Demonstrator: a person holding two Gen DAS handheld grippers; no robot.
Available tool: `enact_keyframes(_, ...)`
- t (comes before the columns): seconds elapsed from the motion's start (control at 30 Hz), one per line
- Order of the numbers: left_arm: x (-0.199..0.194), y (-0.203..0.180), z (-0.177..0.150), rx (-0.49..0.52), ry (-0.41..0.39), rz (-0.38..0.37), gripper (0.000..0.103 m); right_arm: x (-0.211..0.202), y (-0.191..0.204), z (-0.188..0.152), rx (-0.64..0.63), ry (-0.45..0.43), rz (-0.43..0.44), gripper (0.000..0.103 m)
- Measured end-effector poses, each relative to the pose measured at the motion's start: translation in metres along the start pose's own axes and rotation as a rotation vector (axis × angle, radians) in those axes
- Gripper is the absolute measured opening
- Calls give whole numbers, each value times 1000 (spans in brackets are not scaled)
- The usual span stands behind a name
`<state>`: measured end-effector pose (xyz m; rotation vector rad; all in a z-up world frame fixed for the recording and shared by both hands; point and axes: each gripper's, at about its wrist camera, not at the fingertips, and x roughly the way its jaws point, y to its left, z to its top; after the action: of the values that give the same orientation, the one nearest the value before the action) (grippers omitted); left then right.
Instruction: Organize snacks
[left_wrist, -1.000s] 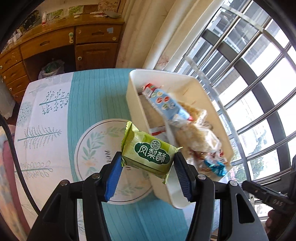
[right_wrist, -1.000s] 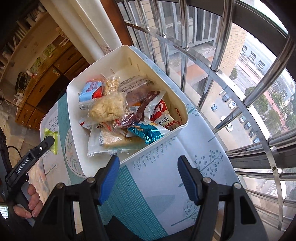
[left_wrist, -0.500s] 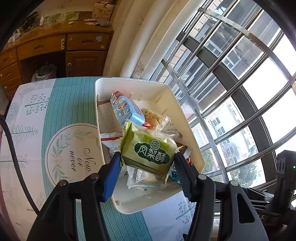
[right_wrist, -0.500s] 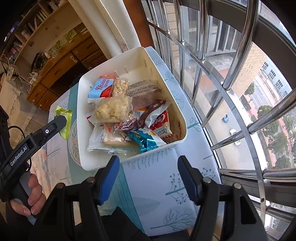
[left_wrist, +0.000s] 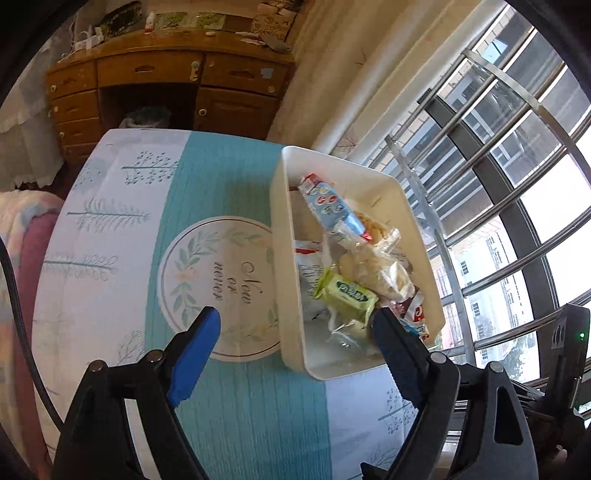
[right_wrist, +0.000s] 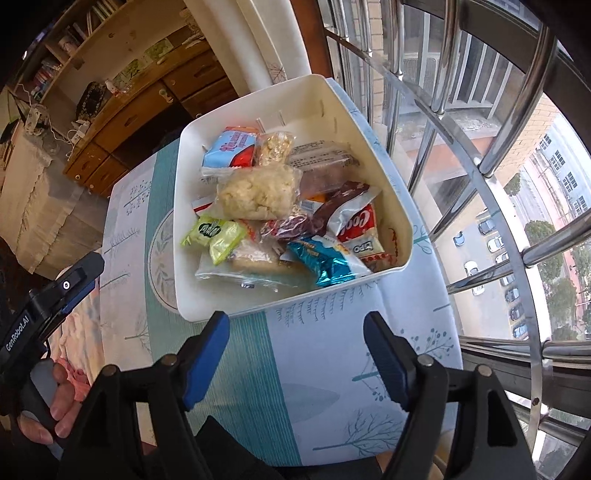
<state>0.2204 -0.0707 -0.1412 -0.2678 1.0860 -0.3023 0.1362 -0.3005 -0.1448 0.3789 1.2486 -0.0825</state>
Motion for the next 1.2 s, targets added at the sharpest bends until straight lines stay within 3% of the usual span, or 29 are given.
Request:
enact_keyframes(0.37,-87,129,-61,-180,-30,225,84,12,74,-42,-51,6,36,78)
enact_keyframes(0.53,-127,152,-79,-174,-48,279,84,9,100,-71,-78,17,52,82)
enact_keyframes(0.67,-153,135,-79,-113,-38,304,84,-3,115,-88,-117,11,65,86)
enact_keyframes(0.97,-192,46,-68,-9,-84,213,91,-66,122,-97,-255,-36,85,95)
enact_keyframes(1.13,-200,2,-71,18,-118,260,93,-112,106,-101,-265,-93,85,100)
enact_keyframes(1.2,-200,-12,-75,27,-123,269,99,-127,101,-103,-267,-118,81,101)
